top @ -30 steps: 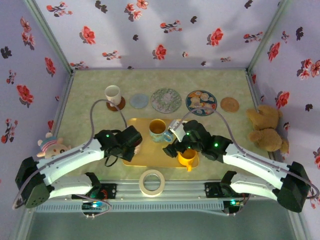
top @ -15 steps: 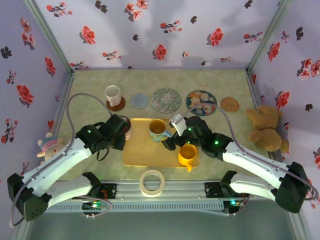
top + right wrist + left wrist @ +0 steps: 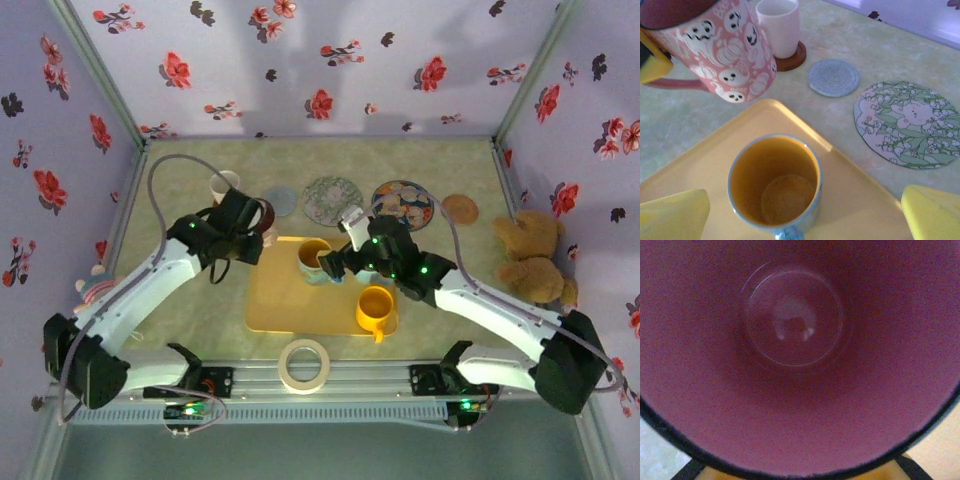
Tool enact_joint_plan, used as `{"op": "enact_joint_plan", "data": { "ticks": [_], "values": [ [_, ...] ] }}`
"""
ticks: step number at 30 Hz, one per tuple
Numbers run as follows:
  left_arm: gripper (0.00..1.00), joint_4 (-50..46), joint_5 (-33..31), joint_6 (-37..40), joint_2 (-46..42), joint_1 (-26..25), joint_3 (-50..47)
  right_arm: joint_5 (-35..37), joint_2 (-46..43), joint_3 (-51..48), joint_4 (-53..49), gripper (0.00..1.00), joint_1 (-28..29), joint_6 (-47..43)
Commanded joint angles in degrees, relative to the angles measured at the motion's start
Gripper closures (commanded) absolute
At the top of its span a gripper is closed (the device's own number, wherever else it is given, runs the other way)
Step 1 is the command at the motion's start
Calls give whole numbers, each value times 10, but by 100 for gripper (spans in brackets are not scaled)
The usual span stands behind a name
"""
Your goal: Place the cup by the coaster
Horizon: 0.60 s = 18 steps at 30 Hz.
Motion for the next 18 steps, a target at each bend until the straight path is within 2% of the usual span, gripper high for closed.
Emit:
{"op": "enact_joint_plan", "data": {
  "ticks": [1, 12, 18],
  "values": [
    [100, 77, 20, 44, 23, 18, 50, 0, 19, 41, 13, 1, -14, 28],
    [100, 138, 42, 57, 143, 60, 121, -42, 129, 133, -19, 1, -59, 59],
    [100, 146, 46, 72, 185, 87, 147, -100, 174, 165, -20, 1, -85, 88]
  ]
}}
